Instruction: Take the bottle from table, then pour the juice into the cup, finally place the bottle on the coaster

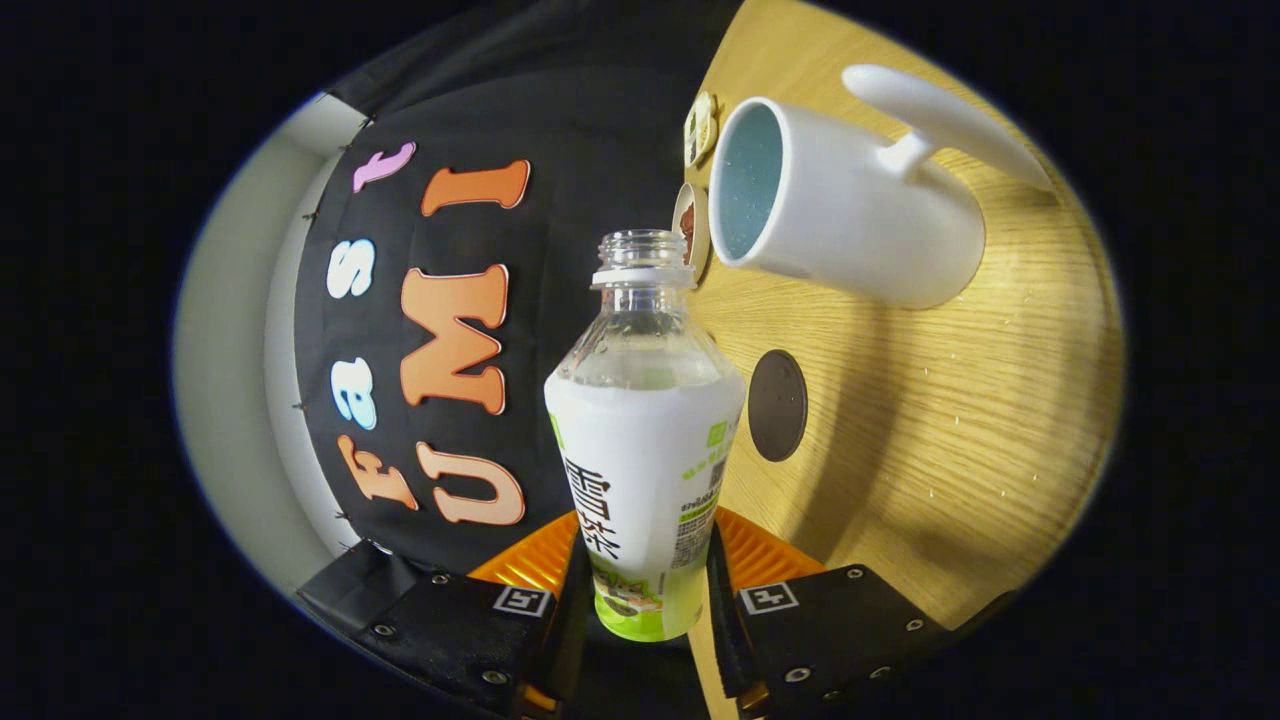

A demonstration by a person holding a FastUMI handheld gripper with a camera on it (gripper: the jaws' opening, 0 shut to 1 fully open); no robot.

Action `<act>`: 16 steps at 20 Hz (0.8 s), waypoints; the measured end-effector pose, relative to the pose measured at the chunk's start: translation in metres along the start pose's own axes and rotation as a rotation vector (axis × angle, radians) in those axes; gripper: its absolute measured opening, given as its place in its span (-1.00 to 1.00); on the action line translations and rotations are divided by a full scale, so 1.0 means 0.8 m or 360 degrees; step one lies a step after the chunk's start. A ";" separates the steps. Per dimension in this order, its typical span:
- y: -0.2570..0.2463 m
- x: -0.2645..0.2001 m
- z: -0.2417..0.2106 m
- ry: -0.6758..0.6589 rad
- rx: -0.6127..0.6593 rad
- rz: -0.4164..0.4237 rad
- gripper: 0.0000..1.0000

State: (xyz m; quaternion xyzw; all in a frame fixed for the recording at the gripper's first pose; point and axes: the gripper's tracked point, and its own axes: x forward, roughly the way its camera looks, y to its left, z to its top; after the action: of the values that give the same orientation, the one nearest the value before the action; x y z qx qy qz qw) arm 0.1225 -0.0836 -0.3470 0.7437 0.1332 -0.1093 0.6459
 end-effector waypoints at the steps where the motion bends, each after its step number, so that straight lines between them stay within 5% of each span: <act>1: 0.001 0.002 0.001 -0.0008 0.0034 0.0009 0.08; 5: 0.005 0.002 0.002 -0.0001 0.0071 0.0015 0.08; 8: 0.026 0.000 0.011 -0.0047 0.0290 0.0140 0.08; 11: 0.001 0.002 0.008 -0.0057 0.0253 0.0047 0.07; 16: 0.019 0.003 0.010 -0.0023 0.0337 0.0107 0.08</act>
State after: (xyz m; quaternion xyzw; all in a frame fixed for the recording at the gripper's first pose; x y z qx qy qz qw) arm 0.1301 -0.0932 -0.3350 0.8110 0.0914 -0.1064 0.5680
